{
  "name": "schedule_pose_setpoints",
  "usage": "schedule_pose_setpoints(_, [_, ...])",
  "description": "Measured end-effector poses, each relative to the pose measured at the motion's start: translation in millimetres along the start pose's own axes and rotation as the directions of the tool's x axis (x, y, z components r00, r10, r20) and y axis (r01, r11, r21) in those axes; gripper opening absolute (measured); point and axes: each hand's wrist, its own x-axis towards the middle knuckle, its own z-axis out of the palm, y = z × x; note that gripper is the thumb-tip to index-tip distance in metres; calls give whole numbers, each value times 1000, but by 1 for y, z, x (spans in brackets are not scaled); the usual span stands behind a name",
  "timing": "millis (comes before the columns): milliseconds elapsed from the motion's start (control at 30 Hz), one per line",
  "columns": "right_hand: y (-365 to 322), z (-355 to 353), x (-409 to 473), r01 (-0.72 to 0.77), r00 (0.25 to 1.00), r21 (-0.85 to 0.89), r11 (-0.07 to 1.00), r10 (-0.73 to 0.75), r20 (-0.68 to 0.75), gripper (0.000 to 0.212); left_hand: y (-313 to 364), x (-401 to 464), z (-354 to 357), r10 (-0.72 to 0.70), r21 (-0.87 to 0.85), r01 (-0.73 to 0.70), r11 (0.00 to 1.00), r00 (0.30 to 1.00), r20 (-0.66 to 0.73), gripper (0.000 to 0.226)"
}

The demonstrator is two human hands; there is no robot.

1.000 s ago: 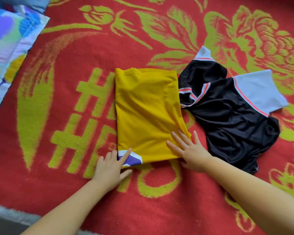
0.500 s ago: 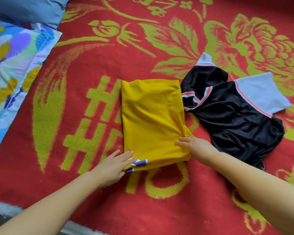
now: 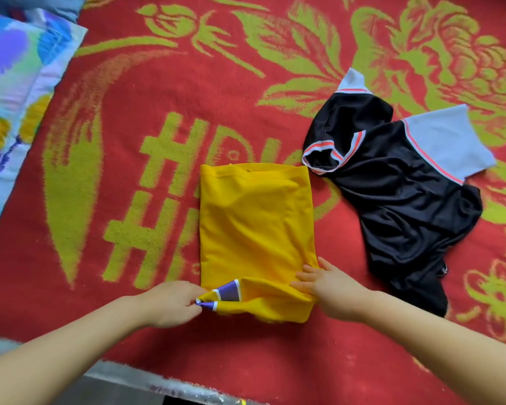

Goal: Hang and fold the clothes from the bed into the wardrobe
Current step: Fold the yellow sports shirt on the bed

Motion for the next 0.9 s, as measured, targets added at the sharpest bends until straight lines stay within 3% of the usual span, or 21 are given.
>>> schedule_pose_setpoints(167, [-50, 50, 7, -240, 969, -16, 971, 238, -63, 116, -6, -4, 15, 31, -142, -34, 989, 999, -28, 40])
schedule_pose_setpoints(300, [-55, 54, 26, -377, 895, 60, 924, 380, -236, 88, -4, -3, 12, 31, -152, -36, 988, 999, -32, 40])
schedule_pose_setpoints(433, [-40, 35, 16, -283, 952, 66, 957, 288, -105, 78, -8, -4, 7, -31, -245, 23, 969, 999, -26, 14])
schedule_pose_setpoints(533, [-27, 3, -9, -115, 991, 157, 981, 102, 88, 75, -4, -10, 4, -24, -289, 36, 957, 999, 46, 16])
schedule_pose_setpoints(633, [-11, -46, -24, -31, 982, 316, 948, -31, 189, 44, 8, -15, -23, 11, -382, 54, 922, 986, 165, 21])
schedule_pose_setpoints(700, [7, -86, -20, -108, 978, 347, 932, 37, 207, 19, 12, -11, -55, -1, -494, 84, 865, 986, 165, 19])
schedule_pose_setpoints(800, [47, -129, 2, -192, 980, 497, 846, 195, 45, 11, 8, 11, -104, -114, -745, 115, 657, 992, 53, 11])
schedule_pose_setpoints(900, [77, -146, 37, -236, 880, 700, 675, 454, -142, 25, 0, 50, -134, -317, -890, 51, 452, 942, -108, 17])
